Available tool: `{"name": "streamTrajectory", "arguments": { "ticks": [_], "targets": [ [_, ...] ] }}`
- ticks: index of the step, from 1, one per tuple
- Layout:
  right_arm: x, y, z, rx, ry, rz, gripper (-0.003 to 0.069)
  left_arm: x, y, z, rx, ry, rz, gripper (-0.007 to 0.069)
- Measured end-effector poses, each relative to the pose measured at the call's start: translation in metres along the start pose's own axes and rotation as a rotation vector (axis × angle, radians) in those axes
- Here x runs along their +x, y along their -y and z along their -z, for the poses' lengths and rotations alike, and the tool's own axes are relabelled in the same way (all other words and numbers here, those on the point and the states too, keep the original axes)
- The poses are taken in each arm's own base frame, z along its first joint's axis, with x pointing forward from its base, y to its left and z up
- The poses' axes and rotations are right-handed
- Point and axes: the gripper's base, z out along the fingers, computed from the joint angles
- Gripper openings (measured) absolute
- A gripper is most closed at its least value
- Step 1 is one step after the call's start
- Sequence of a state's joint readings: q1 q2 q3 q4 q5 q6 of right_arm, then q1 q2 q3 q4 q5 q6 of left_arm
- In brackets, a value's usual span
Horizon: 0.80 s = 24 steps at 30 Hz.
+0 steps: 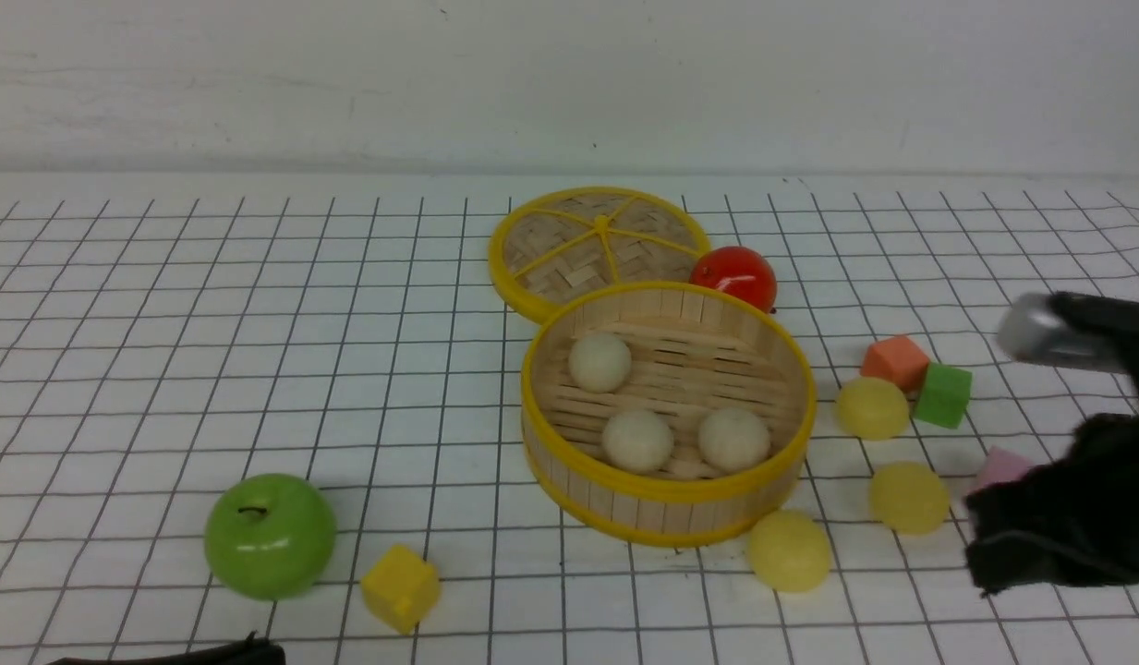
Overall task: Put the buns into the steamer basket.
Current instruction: Use the right arm to grab a steamed stuffed bun
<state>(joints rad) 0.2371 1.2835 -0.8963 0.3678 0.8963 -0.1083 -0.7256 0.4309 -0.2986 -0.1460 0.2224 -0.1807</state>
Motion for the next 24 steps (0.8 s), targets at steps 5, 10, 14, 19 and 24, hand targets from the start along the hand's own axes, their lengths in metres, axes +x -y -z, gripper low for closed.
{"name": "streamTrajectory", "arguments": {
  "ticks": [5,10,14,19,24],
  "targets": [
    [-0.032,-0.027,-0.048,0.120,-0.107,0.084,0.0058,0.000,0.000,0.000,0.000,-0.001,0.000,-0.0013],
    [-0.053,-0.036,-0.077,0.175,-0.111,0.101,0.0176,0.000,0.000,0.000,-0.001,-0.004,0.000,-0.0013],
    [-0.063,-0.035,-0.099,0.176,-0.093,0.093,0.0309,0.000,0.000,0.000,-0.001,-0.005,0.000,-0.0013],
    [-0.064,-0.032,-0.117,0.176,-0.100,0.082,0.0350,0.001,0.000,0.000,-0.002,-0.008,0.000,-0.0013],
    [-0.065,-0.028,-0.132,0.189,-0.096,0.096,0.0350,0.001,0.000,0.000,-0.002,-0.011,0.000,-0.0013]
  ]
}}
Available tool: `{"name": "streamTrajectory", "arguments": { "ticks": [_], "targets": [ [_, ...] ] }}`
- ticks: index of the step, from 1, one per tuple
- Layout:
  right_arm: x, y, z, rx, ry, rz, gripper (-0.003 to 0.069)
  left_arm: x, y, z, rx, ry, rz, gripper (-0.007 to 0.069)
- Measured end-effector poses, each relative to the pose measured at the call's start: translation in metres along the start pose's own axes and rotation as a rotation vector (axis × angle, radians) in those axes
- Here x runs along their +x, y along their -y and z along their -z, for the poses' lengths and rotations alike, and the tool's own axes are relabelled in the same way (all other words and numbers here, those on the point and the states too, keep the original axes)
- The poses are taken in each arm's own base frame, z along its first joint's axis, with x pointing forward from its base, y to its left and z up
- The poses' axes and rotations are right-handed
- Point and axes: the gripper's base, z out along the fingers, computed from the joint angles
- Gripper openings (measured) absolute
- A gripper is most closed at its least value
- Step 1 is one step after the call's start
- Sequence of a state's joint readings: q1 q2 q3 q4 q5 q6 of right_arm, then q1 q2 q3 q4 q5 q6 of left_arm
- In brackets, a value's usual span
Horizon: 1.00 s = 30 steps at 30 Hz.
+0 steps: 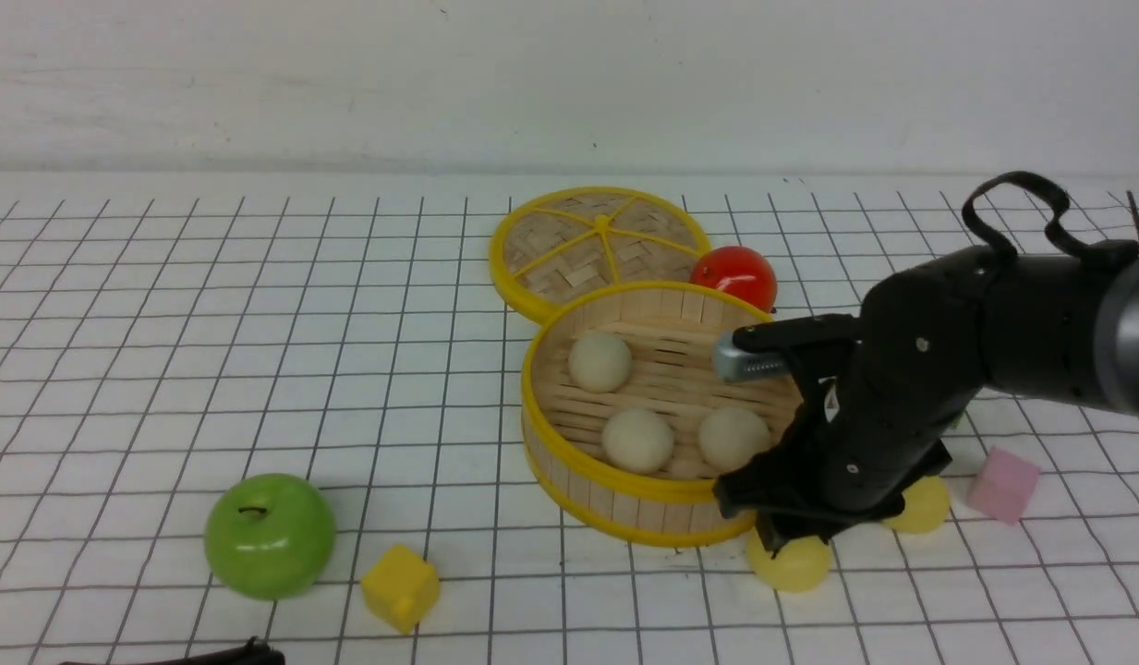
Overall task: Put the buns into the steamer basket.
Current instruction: Use the right arm to grab a steamed stuffed bun, then use the right arm to put the steamed stuffed bun into the steamer
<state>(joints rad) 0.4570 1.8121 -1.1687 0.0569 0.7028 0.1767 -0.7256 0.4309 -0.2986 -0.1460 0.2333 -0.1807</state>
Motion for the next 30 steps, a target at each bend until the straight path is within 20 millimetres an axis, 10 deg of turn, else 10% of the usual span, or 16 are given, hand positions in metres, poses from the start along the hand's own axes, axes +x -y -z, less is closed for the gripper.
{"name": "streamTrajectory", "arguments": {
  "ticks": [8,13,15,23,30],
  "targets": [
    [-0.003,0.000,-0.013,0.005,0.005,0.004,0.0290,0.000,0.000,0.000,0.000,0.000,0.000,-0.0008],
    [-0.002,0.000,-0.010,0.006,-0.004,0.006,0.0131,0.000,0.000,0.000,0.000,-0.001,0.000,-0.0003],
    [0.000,0.000,0.001,0.008,-0.013,0.016,0.0024,0.000,0.000,0.000,0.000,-0.001,0.000,-0.0003],
    [0.002,-0.002,0.062,-0.010,0.060,0.027,0.0005,0.000,0.000,0.000,0.000,-0.001,0.000,0.0003],
    [-0.047,0.000,0.084,-0.034,0.326,0.017,0.0006,0.000,0.000,0.000,0.000,-0.001,0.000,0.0008]
  ]
}}
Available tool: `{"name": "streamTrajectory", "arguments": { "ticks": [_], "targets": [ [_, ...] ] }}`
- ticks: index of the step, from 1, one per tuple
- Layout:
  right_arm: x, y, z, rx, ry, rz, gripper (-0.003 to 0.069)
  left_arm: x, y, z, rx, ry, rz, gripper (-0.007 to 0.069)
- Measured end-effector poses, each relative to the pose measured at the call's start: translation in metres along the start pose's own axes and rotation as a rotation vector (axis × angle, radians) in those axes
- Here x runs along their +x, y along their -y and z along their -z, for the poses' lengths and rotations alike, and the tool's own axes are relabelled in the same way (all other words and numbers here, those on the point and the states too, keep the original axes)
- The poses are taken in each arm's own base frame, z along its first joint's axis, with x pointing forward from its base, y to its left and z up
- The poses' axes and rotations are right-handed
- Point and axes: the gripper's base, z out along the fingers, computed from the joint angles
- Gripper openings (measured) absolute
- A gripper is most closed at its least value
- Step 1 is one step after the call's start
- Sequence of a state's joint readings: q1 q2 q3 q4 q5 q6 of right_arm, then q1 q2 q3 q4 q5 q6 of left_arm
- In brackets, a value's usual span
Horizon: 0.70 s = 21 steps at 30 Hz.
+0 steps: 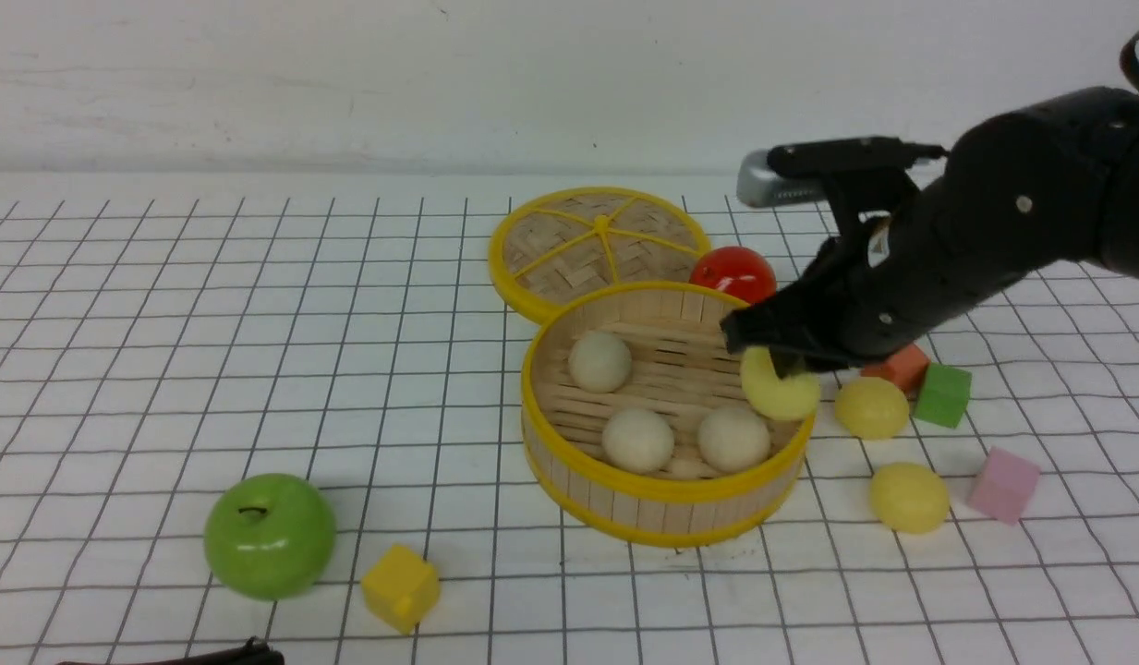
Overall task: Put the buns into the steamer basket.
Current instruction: Use the right arm to put the steamed stuffed bun into the steamer
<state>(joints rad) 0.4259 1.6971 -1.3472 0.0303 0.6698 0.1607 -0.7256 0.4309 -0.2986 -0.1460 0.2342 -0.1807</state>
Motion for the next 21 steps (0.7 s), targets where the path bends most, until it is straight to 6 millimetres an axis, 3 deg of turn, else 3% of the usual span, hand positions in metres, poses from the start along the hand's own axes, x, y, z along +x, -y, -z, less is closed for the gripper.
{"name": "streamTrajectory", "arguments": {
  "ticks": [2,6,8,12,18,21],
  "targets": [
    [-0.019,0.006,-0.022,0.009,0.048,-0.008,0.0008,0.000,0.000,0.000,0.000,0.000,0.000,0.0010],
    [-0.031,0.014,-0.059,0.029,0.047,-0.015,0.0015,0.000,0.000,0.000,0.000,0.000,0.000,0.0016],
    [-0.032,0.020,-0.081,0.042,0.025,-0.022,0.0024,0.000,0.000,0.000,0.000,0.000,0.000,0.0018],
    [-0.030,0.024,-0.102,0.048,0.000,-0.026,0.0057,0.000,0.000,0.000,0.000,0.000,0.000,0.0019],
    [-0.028,0.024,-0.110,0.050,-0.008,-0.025,0.0251,0.000,0.000,0.000,0.000,0.000,0.000,0.0024],
    [-0.032,0.023,-0.102,0.042,0.003,-0.034,0.0409,0.000,0.000,0.000,0.000,0.000,0.000,0.0029]
  ]
}}
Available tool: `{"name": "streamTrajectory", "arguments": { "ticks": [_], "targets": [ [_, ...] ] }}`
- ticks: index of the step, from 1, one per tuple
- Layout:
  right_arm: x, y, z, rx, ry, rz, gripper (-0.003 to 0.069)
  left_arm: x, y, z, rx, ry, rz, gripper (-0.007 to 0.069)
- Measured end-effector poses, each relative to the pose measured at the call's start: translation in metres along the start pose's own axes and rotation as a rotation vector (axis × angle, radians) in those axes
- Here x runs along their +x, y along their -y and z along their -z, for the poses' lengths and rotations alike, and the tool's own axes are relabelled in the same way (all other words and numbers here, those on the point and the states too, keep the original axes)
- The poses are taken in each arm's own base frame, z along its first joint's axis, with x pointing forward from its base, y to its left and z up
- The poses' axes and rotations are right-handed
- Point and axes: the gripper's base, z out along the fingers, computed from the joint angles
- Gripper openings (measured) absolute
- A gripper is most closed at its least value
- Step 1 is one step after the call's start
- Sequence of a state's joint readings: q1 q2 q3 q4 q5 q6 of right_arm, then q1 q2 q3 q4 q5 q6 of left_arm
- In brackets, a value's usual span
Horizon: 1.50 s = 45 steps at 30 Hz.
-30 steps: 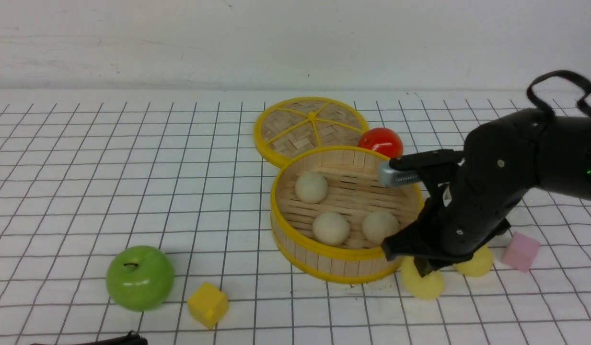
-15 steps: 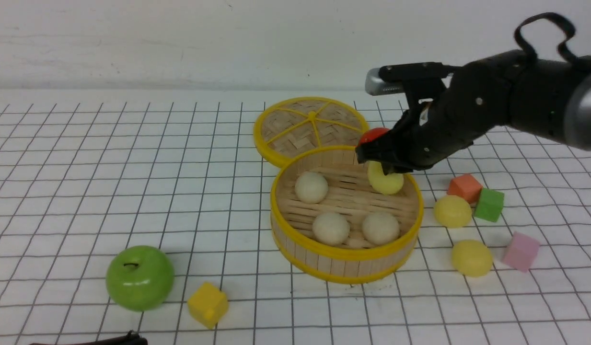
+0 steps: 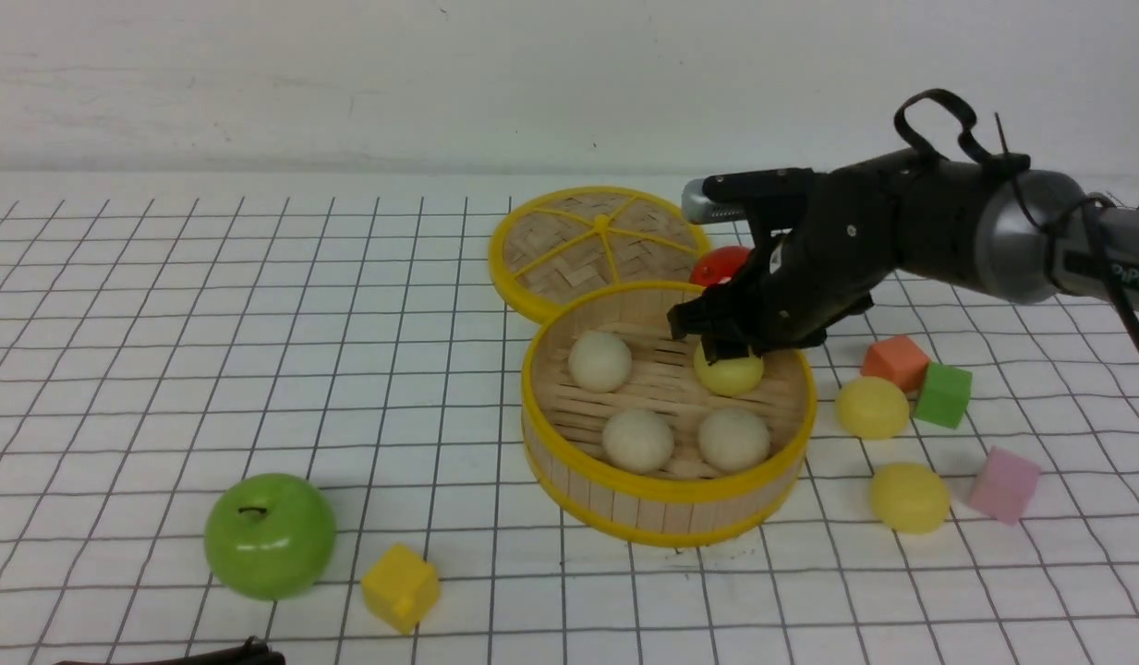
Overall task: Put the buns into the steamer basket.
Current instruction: Use the right arm to put the steamed stuffed bun into the steamer, then use the right arm to grab a steamed stuffed bun
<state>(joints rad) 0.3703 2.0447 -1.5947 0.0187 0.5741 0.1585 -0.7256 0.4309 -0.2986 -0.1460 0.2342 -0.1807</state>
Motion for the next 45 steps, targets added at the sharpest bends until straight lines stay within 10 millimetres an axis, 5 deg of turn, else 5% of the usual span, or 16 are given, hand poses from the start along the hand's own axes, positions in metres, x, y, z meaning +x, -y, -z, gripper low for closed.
{"name": "streamTrajectory", "arguments": {
  "ticks": [5,9,11,17,39,45],
  "targets": [
    [-0.011,-0.004,0.050,-0.020,0.019,-0.016,0.0526,0.000,0.000,0.000,0.000,0.000,0.000,0.0034],
    [-0.001,0.006,0.099,0.051,-0.070,0.017,0.0484,0.000,0.000,0.000,0.000,0.000,0.000,0.0036],
    [0.016,0.020,0.105,0.107,-0.148,-0.004,0.0426,0.000,0.000,0.000,0.000,0.000,0.000,0.0036],
    [0.077,0.069,0.073,0.166,-0.316,-0.193,0.0260,0.000,0.000,0.000,0.000,0.000,0.000,0.0036],
    [0.081,0.084,0.033,0.136,-0.258,-0.276,0.0276,0.000,0.000,0.000,0.000,0.000,0.000,0.0039],
    [0.082,0.085,0.030,0.142,-0.264,-0.262,0.0216,0.000,0.000,0.000,0.000,0.000,0.000,0.0044]
  ]
}}
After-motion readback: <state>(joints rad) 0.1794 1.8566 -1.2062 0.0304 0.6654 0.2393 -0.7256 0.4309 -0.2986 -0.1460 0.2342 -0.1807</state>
